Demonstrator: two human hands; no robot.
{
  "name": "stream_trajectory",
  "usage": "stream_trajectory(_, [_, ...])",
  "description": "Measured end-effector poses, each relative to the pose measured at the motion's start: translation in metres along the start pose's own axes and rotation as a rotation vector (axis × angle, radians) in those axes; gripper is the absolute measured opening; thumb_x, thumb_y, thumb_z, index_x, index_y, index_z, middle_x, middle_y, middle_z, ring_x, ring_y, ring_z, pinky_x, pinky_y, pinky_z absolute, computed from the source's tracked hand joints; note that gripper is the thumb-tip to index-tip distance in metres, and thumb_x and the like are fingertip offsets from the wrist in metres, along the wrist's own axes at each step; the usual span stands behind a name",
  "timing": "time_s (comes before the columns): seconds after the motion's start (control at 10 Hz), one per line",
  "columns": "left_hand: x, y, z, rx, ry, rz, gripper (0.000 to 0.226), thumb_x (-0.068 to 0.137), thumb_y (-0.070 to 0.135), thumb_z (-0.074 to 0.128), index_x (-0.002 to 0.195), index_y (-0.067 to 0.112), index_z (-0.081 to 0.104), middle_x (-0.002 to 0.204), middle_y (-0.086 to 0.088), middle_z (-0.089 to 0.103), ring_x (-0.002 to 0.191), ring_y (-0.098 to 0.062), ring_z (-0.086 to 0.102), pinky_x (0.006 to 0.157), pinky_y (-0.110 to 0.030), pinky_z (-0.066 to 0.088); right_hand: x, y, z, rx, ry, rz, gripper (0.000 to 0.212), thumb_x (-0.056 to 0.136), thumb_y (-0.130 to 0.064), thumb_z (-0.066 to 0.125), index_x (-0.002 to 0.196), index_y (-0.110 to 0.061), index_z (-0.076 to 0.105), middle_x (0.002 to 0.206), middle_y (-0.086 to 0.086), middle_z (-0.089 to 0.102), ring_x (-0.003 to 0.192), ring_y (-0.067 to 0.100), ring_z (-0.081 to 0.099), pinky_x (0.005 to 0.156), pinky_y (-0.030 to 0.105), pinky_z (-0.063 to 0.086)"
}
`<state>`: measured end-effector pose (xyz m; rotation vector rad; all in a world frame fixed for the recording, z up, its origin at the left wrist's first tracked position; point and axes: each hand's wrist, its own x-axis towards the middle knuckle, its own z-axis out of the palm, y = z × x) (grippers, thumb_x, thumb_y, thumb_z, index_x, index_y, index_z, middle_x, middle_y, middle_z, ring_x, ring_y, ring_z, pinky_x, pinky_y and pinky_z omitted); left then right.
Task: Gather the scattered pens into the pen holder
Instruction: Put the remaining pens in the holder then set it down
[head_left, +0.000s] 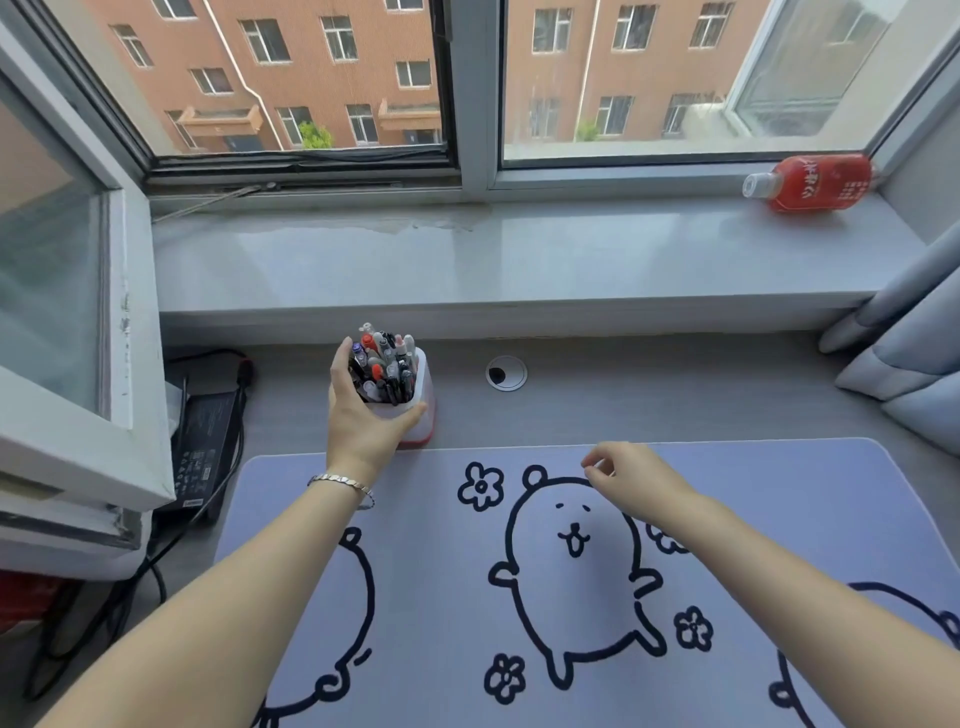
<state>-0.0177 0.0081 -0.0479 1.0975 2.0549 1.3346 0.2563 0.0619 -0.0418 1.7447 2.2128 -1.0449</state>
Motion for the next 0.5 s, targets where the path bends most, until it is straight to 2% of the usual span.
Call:
stream_trajectory(0.2, [-0.007, -0.001, -0.002, 0.034, -0.013, -0.017, 0.102, 0.067, 0.011, 0.081, 0.141, 0.03, 0.014, 0.143, -0.009, 0.032, 0.127, -0.019, 0.04, 0.098, -0.024, 0.03, -0.002, -0.002, 0.0, -0.024, 0.0, 0.0, 0.03, 0.093, -0.026, 0.04, 0.116, -0.019, 0.059, 0.115, 0.0, 0.065, 0.09, 0.018, 0.06, 0.079, 0.03, 0.05])
stream_trajectory(0.3, [-0.011, 0.008, -0.004, 0.073, -0.032, -0.062, 0.107, 0.07, 0.013, 0.079, 0.144, 0.027, 0.003, 0.147, -0.014, 0.025, 0.133, -0.024, 0.033, 0.104, -0.029, 0.029, -0.004, -0.008, -0.002, -0.064, 0.002, -0.001, 0.03, 0.093, -0.026, 0.04, 0.116, -0.018, 0.059, 0.117, 0.001, 0.064, 0.087, 0.017, 0.057, 0.079, 0.03, 0.049])
stream_trajectory(0.4, [-0.026, 0.023, 0.005, 0.405, 0.063, 0.115, 0.093, 0.075, 0.018, 0.071, 0.143, 0.015, 0.009, 0.146, -0.025, 0.017, 0.136, -0.041, 0.019, 0.111, -0.054, 0.021, -0.005, -0.015, -0.007, -0.108, 0.014, 0.002, 0.03, 0.092, -0.025, 0.04, 0.114, -0.019, 0.059, 0.117, 0.002, 0.064, 0.094, 0.021, 0.059, 0.079, 0.031, 0.047])
stream_trajectory(0.5, [-0.039, 0.05, 0.021, 0.614, -0.053, 0.441, 0.058, 0.078, 0.018, 0.059, 0.131, 0.017, 0.035, 0.143, -0.013, 0.021, 0.136, -0.033, 0.018, 0.113, -0.049, 0.014, -0.005, -0.024, -0.019, -0.161, 0.016, -0.025, 0.031, 0.091, -0.022, 0.041, 0.112, -0.015, 0.062, 0.116, 0.007, 0.066, 0.101, 0.027, 0.061, 0.084, 0.036, 0.051])
